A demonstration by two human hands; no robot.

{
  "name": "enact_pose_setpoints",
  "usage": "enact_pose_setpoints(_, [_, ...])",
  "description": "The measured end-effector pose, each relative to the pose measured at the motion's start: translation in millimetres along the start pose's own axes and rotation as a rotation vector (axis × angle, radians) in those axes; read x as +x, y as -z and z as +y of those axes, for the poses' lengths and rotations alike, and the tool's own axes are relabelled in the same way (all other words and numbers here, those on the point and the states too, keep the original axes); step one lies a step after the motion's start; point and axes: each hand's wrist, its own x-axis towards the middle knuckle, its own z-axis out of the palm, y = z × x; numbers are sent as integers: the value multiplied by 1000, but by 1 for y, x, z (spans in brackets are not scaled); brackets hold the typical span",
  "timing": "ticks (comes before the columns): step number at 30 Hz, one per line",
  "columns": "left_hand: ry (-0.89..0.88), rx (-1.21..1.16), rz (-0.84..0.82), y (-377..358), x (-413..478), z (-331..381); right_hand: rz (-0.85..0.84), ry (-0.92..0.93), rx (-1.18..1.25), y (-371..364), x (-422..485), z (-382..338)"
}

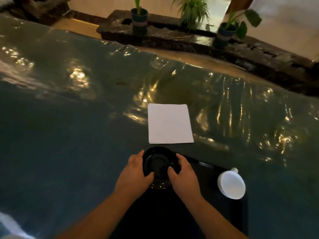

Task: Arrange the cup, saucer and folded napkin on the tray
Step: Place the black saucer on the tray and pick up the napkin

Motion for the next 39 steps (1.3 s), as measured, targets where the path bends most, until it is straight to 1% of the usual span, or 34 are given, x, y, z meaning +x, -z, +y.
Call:
enact_pose_setpoints(4, [-17, 73, -69, -23, 0, 11, -8, -40, -12, 18, -4, 23])
enact_pose_setpoints(8, [-42, 166, -90, -39, 3, 18, -43, -83, -15, 29, -7, 39])
enact_pose_setpoints(10, [-48, 161, -71, -44, 4, 20, -54, -84, -17, 32, -7, 43])
enact_pose_setpoints(14, [-48, 148, 20, -48, 4, 22, -78, -51, -67, 35, -4, 41])
enact_pose_setpoints(18, [-149, 233, 79, -44, 6, 24, -143, -41, -102, 33, 3, 42])
enact_pose_setpoints(21, [-270, 342, 37, -40, 15, 24, -185, -8, -164, 36, 7, 32])
enact_pose_setpoints(22, [-296, 376, 19, -38, 18, 23, -186, 13, -210, 36, 9, 30])
enact_pose_setpoints(24, [-305, 364, 44, -32, 28, 25, -135, 95, -304, 39, 16, 23])
enact_pose_setpoints(27, [-212, 209, 143, -14, 52, 28, -22, 201, -342, 44, 43, 7])
enact_pose_setpoints(29, [-123, 104, 177, 0, 73, 30, 26, 193, -306, 50, 71, -3])
enact_pose_setpoints(31, [28, -53, 152, 11, 97, 35, 27, 133, -225, 57, 102, -11])
enact_pose_setpoints(34, [310, -402, 50, 23, 135, 42, -19, -28, -89, 67, 143, -22])
enact_pose_setpoints(36, [453, -632, -65, 25, 153, 42, -17, -168, 41, 70, 166, -25])
enact_pose_setpoints(38, [530, -760, -165, 26, 160, 42, -15, -330, 224, 72, 185, -21])
enact_pose_setpoints(39, [549, -785, -178, 26, 162, 42, -28, -393, 316, 71, 192, -19])
